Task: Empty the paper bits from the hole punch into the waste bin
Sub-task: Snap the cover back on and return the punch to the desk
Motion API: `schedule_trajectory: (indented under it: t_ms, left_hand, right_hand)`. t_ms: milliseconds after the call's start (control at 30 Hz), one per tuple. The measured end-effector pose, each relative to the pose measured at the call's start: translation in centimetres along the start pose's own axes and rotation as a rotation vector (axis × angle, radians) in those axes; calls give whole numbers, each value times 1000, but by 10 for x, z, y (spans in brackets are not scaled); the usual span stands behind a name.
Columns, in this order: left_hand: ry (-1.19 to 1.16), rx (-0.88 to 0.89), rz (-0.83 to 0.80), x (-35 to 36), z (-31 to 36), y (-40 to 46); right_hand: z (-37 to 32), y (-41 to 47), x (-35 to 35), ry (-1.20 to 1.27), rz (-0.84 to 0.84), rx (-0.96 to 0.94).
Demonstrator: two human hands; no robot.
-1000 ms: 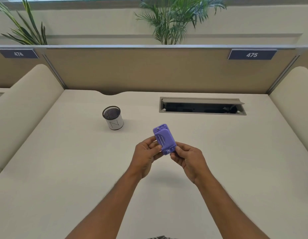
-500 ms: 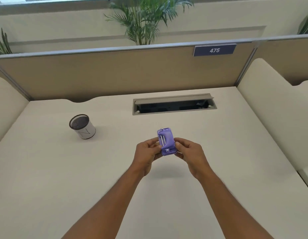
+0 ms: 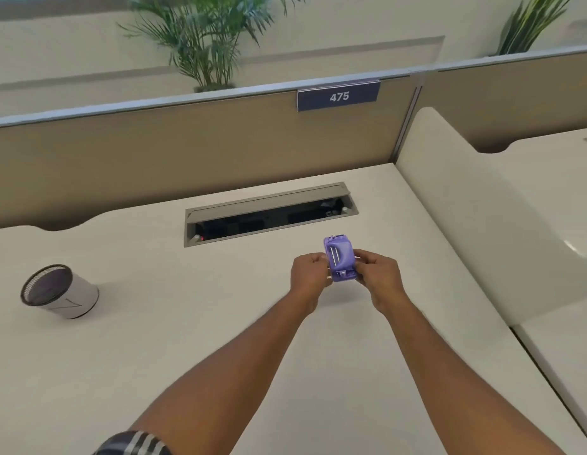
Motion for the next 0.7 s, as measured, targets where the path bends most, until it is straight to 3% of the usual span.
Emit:
schedule_trajectory:
  t_ms: [700]
  left_hand:
    - [356,-76,-82,114,18,146]
  right_hand:
    - [-31,128,-83,-508,101,-42]
Point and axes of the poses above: each hand's wrist, its own y-axis towards the middle knuckle, its own x-axis out of the palm, z = x × y, the point moved 7 cm from there along y, towards the middle knuckle, and after that the axes turned 10 degrees about -z, right-handed, at the moved point
